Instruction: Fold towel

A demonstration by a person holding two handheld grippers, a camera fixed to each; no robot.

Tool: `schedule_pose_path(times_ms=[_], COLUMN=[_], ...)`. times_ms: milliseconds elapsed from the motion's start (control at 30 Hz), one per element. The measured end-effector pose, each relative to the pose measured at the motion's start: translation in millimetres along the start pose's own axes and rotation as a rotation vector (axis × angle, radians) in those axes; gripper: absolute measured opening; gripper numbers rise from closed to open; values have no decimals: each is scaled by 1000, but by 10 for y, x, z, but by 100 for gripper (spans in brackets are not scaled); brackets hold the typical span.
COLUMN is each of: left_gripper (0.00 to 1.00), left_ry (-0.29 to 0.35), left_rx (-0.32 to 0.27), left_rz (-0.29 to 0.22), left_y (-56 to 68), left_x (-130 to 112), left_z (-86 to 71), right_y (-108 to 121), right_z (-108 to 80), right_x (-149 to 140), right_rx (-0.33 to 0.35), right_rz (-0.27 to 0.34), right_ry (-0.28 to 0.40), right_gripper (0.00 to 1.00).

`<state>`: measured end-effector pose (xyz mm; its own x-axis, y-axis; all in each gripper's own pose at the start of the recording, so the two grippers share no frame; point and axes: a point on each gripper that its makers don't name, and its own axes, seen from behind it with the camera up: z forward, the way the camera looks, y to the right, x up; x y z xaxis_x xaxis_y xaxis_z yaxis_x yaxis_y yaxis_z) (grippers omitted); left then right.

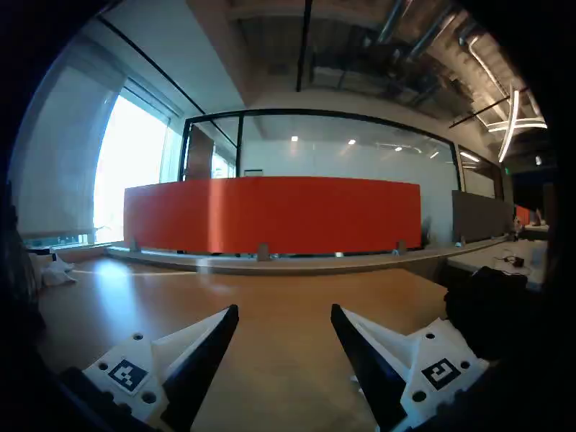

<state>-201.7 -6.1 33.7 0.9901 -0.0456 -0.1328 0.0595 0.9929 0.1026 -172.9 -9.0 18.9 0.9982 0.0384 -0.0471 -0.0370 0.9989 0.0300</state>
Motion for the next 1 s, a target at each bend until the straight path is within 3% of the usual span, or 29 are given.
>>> schedule_pose_path(times_ms=[1000], left_gripper=[96], left_ry=[-5], left_rx=[-1], left_rz=[0], left_y=[-26], left_x=[151], left_z=[-10], right_y=[-3], right_z=[-3], right_x=[0], right_rx=[0], right_rz=[0], right_ry=[0], right_gripper=[100])
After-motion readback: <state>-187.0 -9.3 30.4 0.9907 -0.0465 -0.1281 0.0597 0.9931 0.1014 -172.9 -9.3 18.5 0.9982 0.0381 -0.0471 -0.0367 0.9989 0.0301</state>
